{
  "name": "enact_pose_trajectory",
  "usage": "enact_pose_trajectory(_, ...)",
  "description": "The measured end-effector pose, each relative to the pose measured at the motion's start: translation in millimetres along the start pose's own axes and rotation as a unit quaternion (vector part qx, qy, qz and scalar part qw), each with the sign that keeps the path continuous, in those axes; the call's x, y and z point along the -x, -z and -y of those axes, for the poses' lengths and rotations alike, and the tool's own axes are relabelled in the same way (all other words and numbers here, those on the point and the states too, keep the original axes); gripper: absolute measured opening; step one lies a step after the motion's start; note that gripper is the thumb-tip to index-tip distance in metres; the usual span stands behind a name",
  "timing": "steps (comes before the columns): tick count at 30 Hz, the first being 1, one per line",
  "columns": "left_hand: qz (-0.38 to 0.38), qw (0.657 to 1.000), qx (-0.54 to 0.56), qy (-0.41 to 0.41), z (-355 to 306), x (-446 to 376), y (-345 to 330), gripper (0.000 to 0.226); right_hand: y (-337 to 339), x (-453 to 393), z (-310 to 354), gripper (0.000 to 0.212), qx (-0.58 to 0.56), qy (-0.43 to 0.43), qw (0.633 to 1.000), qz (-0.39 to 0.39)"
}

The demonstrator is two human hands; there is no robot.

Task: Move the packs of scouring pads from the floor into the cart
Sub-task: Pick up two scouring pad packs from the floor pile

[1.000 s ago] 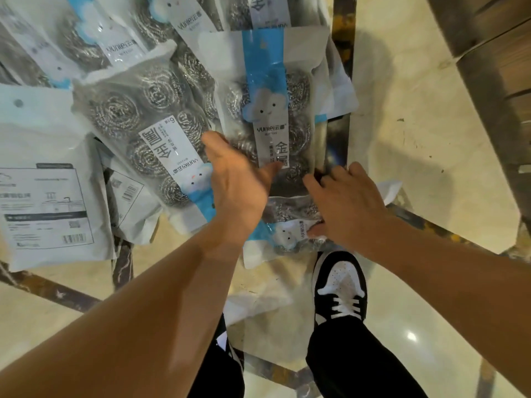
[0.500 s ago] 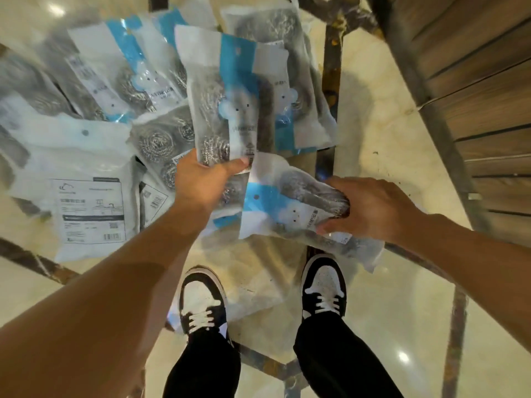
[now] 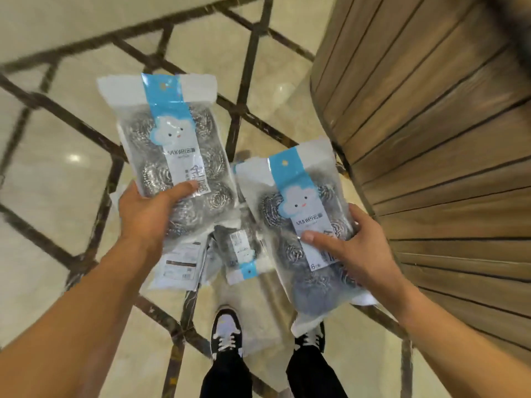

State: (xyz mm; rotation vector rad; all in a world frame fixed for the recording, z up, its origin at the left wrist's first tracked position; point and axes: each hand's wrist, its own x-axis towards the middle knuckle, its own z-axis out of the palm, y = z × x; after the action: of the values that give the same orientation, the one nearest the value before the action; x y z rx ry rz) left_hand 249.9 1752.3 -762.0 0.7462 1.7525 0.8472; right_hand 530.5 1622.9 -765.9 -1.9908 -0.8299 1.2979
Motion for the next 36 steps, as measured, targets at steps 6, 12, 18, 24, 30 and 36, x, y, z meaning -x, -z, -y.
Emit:
enact_pose_trajectory(6, 0.054, 0.998, 0.022, -0.012, -149, 111, 79, 0.051, 25, 79, 179, 0.048, -0.010, 0.090, 0.994, -0.065)
enact_pose_trajectory(12, 0.042, 0.996, 0.049, -0.059, -270, 213, 161, 0.034, 31, 166, 341, 0.067, -0.023, 0.161, 0.979, -0.120)
enact_pose_trajectory(18, -0.016, 0.989, 0.107, -0.102, -344, 270, 240, 0.052, 28, 236, 454, 0.084, -0.013, 0.255, 0.963, -0.087)
enact_pose_trajectory(24, -0.121, 0.964, 0.203, -0.124, -369, 344, 298, 0.050, 5, 282, 530, 0.101, -0.032, 0.332, 0.942, 0.036)
enact_pose_trajectory(30, -0.251, 0.910, 0.299, -0.142, -353, 448, 338, 0.061, -36, 340, 568, 0.059, 0.000, 0.401, 0.894, 0.199)
enact_pose_trajectory(36, -0.373, 0.858, 0.317, -0.158, -306, 571, 390, 0.065, -90, 445, 556, 0.088, 0.019, 0.445, 0.831, 0.332)
